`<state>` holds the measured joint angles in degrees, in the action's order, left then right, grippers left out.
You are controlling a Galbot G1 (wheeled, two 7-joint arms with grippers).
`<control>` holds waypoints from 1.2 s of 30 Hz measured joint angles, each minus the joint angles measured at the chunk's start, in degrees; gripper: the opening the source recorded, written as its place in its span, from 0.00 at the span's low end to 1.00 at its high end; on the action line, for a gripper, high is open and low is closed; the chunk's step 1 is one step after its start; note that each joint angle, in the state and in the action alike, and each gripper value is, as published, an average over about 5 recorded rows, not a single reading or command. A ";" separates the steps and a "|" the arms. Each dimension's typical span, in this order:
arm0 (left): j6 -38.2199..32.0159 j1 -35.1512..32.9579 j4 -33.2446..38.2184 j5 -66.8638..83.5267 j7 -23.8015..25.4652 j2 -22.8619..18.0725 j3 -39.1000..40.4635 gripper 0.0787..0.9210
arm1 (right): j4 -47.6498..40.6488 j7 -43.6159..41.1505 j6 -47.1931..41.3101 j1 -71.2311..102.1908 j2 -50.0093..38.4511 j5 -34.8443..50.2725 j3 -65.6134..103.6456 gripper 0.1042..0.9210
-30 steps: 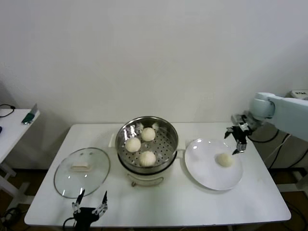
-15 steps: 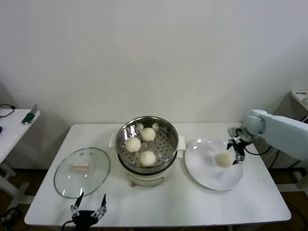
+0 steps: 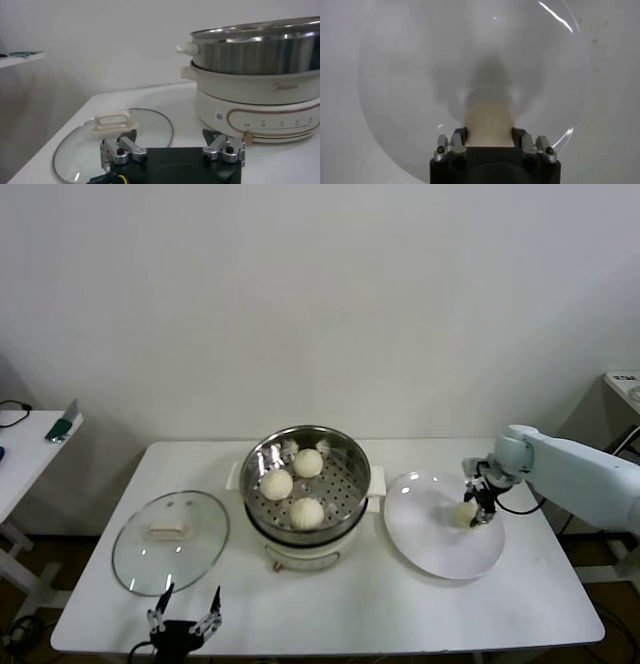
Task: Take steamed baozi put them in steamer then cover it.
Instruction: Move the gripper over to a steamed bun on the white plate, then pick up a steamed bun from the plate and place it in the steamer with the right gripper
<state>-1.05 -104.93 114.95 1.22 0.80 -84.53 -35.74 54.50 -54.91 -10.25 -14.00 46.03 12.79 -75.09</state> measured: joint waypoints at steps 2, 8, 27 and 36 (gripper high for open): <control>0.00 0.00 0.13 0.01 0.00 0.07 -0.02 0.88 | 0.57 0.05 -0.43 -0.84 -0.26 0.62 -0.54 0.56; 0.06 0.01 0.45 0.11 0.02 0.43 -0.06 0.88 | 4.34 -0.02 -1.66 -8.50 -0.43 5.15 -5.70 0.55; 0.45 0.35 0.98 0.78 0.05 1.07 -0.31 0.88 | 26.26 3.94 -11.32 -40.37 10.95 32.26 -18.34 0.55; 0.48 0.22 1.33 1.27 0.04 0.89 -0.91 0.88 | 28.76 8.51 -15.30 -37.22 18.17 34.98 -17.90 0.55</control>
<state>-0.57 -104.71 116.28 2.49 0.84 -83.64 -36.65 83.26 -46.39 -25.55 -51.22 64.20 47.77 -92.99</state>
